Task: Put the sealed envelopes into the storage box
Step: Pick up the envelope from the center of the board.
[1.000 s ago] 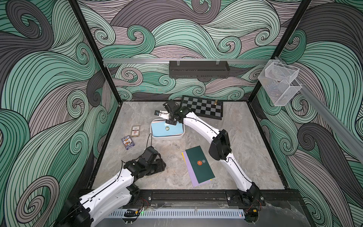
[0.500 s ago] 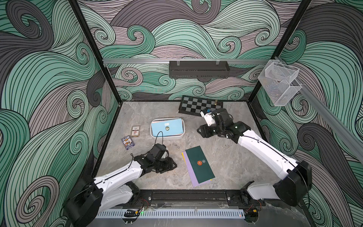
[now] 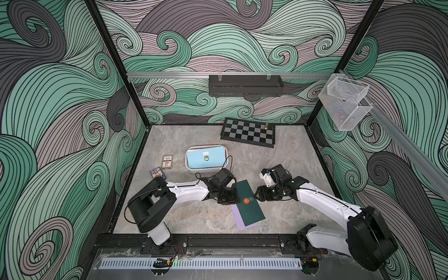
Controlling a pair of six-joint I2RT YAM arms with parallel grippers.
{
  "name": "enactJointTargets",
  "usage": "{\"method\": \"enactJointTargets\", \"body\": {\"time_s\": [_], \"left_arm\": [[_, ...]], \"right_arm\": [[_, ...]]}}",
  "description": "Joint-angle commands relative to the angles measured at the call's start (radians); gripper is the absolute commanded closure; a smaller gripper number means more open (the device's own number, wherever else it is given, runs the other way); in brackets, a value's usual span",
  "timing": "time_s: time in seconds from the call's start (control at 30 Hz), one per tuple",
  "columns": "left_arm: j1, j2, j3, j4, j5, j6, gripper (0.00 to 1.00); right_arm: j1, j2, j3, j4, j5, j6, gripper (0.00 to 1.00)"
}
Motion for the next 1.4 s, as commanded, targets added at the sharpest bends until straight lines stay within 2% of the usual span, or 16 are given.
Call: {"method": "enactJointTargets", "body": {"time_s": [0.0,0.17,0.37,0.63,0.97,1.23,1.37], "left_arm": [[-0.006,0.036,0.027,-0.023,-0.001,0.026,0.82],[-0.006,0.020,-0.015,-0.041,-0.083,0.014,0.84],[-0.006,0.083,-0.028,-0.009,-0.067,0.000,0.85],[-0.006,0.089,-0.049,-0.010,-0.083,-0.006,0.86],[-0.006,0.094,-0.057,-0.003,-0.080,-0.006,0.86],[-0.006,0.086,-0.064,0.001,-0.085,-0.006,0.87],[-0.006,0.089,-0.066,0.002,-0.086,-0.006,0.87]], "right_arm": [[-0.003,0.030,-0.013,0.027,-0.044,0.034,0.39],[-0.005,0.060,-0.034,0.047,-0.056,0.058,0.37],[-0.006,0.110,-0.038,0.067,-0.083,0.061,0.37],[-0.016,0.160,-0.038,0.114,-0.180,0.075,0.36],[-0.059,0.126,-0.082,0.267,-0.403,0.156,0.36],[-0.078,0.088,-0.097,0.307,-0.470,0.187,0.36],[-0.093,0.026,-0.118,0.362,-0.549,0.220,0.36]]}}
